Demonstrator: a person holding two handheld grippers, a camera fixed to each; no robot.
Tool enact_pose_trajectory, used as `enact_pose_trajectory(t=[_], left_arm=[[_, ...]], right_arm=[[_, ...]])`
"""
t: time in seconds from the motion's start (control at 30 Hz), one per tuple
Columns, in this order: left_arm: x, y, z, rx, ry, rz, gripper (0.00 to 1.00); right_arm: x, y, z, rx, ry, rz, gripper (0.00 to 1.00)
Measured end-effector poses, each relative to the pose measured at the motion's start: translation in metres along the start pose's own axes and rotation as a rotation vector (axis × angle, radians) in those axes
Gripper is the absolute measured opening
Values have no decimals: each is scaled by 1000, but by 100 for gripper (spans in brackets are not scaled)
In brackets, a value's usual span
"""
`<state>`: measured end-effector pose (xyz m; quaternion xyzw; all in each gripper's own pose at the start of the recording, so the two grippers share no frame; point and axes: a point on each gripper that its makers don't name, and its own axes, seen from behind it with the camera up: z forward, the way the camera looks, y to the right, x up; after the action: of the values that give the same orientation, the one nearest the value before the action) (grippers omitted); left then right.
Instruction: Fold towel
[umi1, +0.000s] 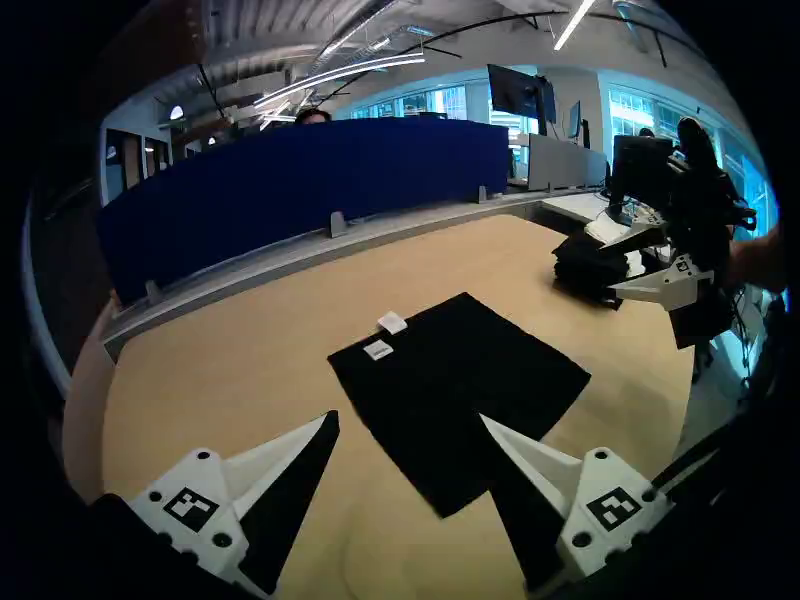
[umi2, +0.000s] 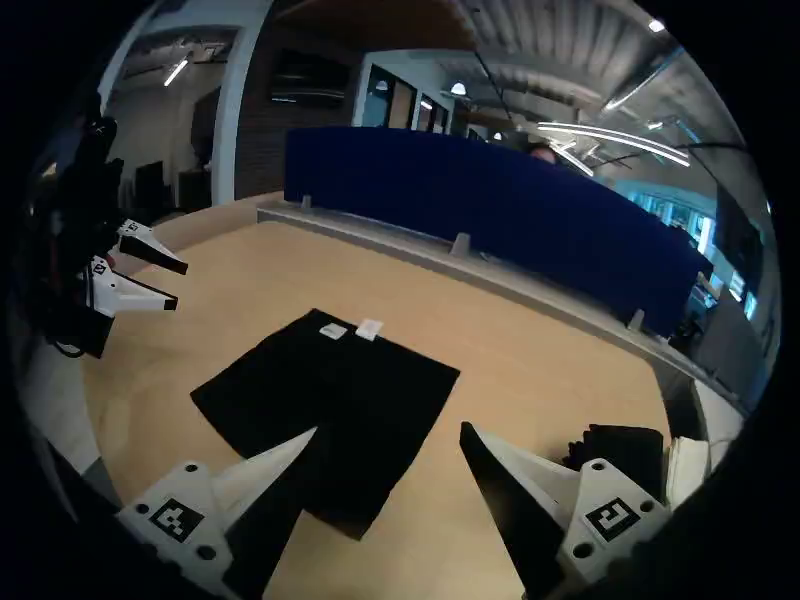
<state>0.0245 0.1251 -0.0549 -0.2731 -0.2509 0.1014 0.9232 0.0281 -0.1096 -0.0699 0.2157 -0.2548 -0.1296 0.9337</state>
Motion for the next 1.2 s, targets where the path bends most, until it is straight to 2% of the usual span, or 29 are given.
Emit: enact_pose_trajectory(t=[0.37,0.77,1.2], left_arm=[[-42,10,17,-15,-70,31,94],[-74,25,25,-77,-163,45,94],[-116,38,43,-126,-285,69,94]], right_arm=[[-39,-13,23,35,-70,-22,100],[-79,-26,27,93,-181,-75,100],[-126,-29,32,129,-293,-70,100]])
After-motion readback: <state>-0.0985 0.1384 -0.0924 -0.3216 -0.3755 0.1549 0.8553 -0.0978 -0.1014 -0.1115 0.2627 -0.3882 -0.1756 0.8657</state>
